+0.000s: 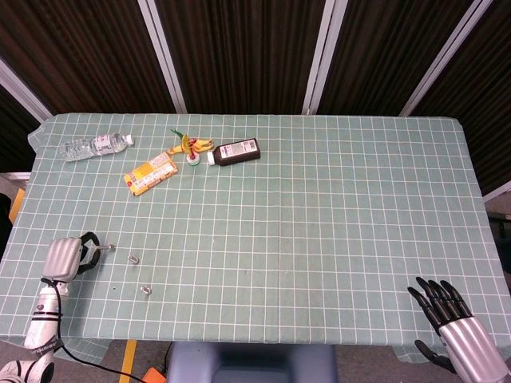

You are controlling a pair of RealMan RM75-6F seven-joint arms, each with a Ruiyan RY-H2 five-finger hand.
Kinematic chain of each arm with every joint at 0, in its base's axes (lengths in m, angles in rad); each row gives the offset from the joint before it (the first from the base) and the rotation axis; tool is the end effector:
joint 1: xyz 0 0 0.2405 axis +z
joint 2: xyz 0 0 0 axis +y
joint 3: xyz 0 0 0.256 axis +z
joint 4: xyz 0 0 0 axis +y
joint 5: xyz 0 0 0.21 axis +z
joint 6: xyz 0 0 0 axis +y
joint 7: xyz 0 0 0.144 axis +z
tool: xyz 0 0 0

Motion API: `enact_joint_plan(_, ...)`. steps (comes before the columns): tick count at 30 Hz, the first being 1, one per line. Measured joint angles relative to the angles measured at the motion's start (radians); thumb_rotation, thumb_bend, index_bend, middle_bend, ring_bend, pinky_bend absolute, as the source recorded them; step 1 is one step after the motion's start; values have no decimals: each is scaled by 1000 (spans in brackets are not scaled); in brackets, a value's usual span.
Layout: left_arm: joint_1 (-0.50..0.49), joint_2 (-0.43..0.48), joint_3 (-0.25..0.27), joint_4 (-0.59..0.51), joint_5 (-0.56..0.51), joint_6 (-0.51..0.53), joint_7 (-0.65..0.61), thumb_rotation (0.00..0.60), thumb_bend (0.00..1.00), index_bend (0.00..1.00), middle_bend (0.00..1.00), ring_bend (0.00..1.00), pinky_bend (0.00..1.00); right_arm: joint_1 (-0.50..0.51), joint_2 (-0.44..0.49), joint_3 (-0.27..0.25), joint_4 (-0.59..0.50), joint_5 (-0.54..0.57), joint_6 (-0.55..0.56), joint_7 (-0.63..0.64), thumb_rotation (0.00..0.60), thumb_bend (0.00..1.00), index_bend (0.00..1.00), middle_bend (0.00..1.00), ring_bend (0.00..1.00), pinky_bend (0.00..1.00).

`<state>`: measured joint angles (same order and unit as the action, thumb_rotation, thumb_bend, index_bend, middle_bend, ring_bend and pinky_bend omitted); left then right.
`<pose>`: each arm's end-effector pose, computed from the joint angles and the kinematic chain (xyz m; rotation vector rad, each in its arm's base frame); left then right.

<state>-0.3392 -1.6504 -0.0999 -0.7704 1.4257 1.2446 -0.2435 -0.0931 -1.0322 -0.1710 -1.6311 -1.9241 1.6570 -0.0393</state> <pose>-0.3650 0.2886 0.0550 -1.4428 -0.8984 -0.8638 -0.2850 -0.0734 0.1563 1.6837 -0.8647 0.9214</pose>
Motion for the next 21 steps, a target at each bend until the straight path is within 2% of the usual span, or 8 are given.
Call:
enact_joint_plan(13, -17, 84, 12, -167, -21, -75, 179, 600, 418, 526, 1000, 1000, 1000, -2, 2, 1, 2, -1, 8, 8, 600, 309, 0, 0, 0, 0)
enact_joint_plan(21, -24, 115, 5, -248, -38, -77, 232, 600, 418, 517, 1000, 1000, 1000, -2, 3, 0, 2, -5, 9, 7, 600, 309, 0, 0, 0, 0)
